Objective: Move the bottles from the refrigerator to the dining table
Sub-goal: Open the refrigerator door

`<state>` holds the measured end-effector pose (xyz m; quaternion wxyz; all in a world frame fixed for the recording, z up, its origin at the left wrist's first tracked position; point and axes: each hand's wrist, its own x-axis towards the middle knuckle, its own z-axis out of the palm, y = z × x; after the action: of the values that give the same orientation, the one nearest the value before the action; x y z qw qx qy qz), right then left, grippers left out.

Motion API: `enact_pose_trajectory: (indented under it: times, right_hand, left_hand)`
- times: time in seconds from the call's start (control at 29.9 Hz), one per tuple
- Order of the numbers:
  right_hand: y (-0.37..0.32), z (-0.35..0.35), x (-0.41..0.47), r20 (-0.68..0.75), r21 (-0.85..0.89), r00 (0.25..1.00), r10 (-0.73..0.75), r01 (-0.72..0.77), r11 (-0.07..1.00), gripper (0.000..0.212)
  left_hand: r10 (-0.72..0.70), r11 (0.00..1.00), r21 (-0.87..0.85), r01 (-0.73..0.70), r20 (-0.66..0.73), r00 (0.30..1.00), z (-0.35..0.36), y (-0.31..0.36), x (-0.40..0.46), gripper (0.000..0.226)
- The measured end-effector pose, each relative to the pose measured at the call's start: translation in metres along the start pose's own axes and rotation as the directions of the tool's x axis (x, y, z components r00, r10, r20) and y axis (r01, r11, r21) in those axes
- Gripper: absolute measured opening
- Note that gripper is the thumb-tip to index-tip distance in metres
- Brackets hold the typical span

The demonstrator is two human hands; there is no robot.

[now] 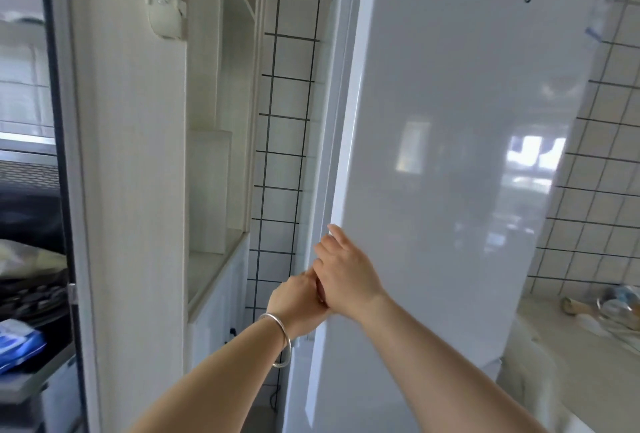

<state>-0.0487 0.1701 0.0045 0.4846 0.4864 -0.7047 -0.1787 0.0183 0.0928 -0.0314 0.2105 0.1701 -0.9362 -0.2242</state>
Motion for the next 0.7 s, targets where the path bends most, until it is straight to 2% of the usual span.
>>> enact_pose_trajectory:
  times: [0.07,0.17,0.27,0.37,0.5,0.6,0.67,0.7]
  right_hand:
    - [0.006,-0.017,-0.025,-0.048,0.042,0.999,-0.015,0.017,0.999,0.015]
    - [0.019,-0.043,-0.069,-0.128,0.08,0.991,-0.024,0.035,0.996,0.025]
    - [0.036,-0.072,-0.12,-0.125,0.101,0.991,-0.044,0.057,0.993,0.032]
    - [0.054,-0.094,-0.172,-0.154,0.133,0.988,-0.025,0.046,0.99,0.03]
    - [0.08,-0.114,-0.248,-0.169,0.173,0.979,0.111,-0.082,0.982,0.015]
    - [0.103,-0.126,-0.303,-0.214,0.186,0.959,0.185,-0.146,0.972,0.013]
    - [0.122,-0.133,-0.339,-0.235,0.259,0.917,0.322,-0.26,0.93,0.022]
    - [0.132,-0.135,-0.356,-0.227,0.315,0.869,0.44,-0.362,0.878,0.03]
  left_hand:
    - [0.002,0.999,-0.033,-0.002,-0.015,1.0,0.001,0.016,-0.027,0.03]
    - [0.014,0.999,-0.045,-0.015,-0.013,1.0,0.009,0.043,-0.066,0.034]
    - [0.036,0.998,-0.043,-0.037,-0.017,0.999,0.02,0.079,-0.101,0.029]
    - [0.099,0.995,-0.023,-0.1,-0.018,0.995,0.036,0.117,-0.132,0.029]
    - [0.258,0.966,0.038,-0.257,-0.006,0.966,0.059,0.166,-0.163,0.037]
    - [0.369,0.926,0.082,-0.368,-0.003,0.929,0.078,0.203,-0.178,0.04]
    - [0.425,0.903,0.07,-0.423,-0.017,0.905,0.09,0.231,-0.183,0.029]
    - [0.453,0.89,0.063,-0.451,-0.028,0.891,0.096,0.244,-0.186,0.025]
